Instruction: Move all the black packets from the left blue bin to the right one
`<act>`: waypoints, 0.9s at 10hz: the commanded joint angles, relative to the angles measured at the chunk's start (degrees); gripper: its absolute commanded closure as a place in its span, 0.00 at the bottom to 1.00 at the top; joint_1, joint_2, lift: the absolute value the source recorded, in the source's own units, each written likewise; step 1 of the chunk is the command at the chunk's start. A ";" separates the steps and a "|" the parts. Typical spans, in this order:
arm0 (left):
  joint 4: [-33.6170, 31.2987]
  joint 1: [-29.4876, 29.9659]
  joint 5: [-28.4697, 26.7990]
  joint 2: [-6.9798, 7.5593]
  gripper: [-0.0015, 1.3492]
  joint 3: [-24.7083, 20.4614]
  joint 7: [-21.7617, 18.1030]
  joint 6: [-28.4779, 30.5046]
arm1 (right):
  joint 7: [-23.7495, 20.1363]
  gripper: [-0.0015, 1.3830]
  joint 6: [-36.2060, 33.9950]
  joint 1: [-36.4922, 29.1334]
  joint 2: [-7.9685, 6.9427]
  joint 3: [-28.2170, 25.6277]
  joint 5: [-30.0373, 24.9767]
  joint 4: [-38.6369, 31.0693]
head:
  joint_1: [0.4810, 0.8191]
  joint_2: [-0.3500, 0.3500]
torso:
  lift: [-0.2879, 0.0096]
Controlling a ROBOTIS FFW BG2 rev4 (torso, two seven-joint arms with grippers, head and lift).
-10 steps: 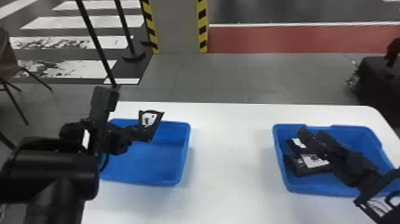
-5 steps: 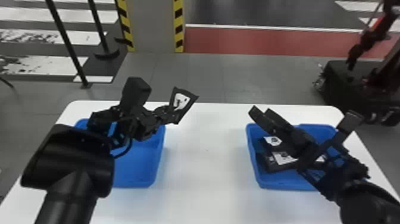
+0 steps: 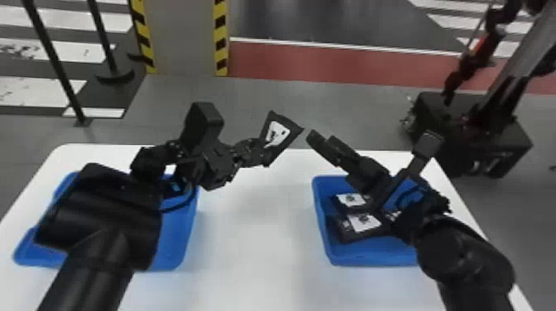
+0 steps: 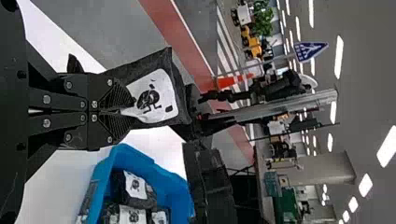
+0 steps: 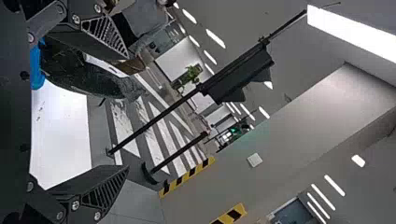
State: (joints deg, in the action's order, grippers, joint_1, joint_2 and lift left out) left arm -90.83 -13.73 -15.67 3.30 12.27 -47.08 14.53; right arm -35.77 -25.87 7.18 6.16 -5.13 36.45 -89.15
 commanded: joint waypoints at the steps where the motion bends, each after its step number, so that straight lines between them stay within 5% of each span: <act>1: 0.76 -0.05 2.40 -0.23 0.90 1.44 -0.11 -0.33 | 0.00 0.14 -0.70 2.52 0.00 0.21 -0.68 1.75 | 0.53 0.32 | 0.60; 4: 1.18 -0.76 3.54 -0.40 0.90 2.94 -0.11 -0.75 | 0.09 0.14 -2.39 4.07 -0.62 2.41 -0.59 2.45 | 0.51 0.30 | 0.60; 5: 1.33 -0.90 3.72 -0.40 0.90 3.02 -0.11 -1.04 | 0.00 0.31 -4.22 4.77 -0.88 2.49 -1.47 3.58 | 0.50 0.30 | 0.60; 6: 1.33 -1.04 3.80 -0.49 0.90 3.02 -0.11 -1.04 | -0.26 0.81 -4.36 5.05 -0.71 2.67 -2.97 4.00 | 0.51 0.31 | 0.60; 9: 1.61 -0.76 4.33 -0.49 0.89 2.67 0.06 -0.89 | -1.06 0.93 -4.08 4.35 -0.71 2.67 -3.85 3.44 | 0.53 0.32 | 0.60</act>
State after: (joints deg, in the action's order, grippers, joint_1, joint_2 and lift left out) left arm -89.23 -14.54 -11.55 2.82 15.03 -46.98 13.63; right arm -36.84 -30.12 11.68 5.49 -2.46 32.62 -85.69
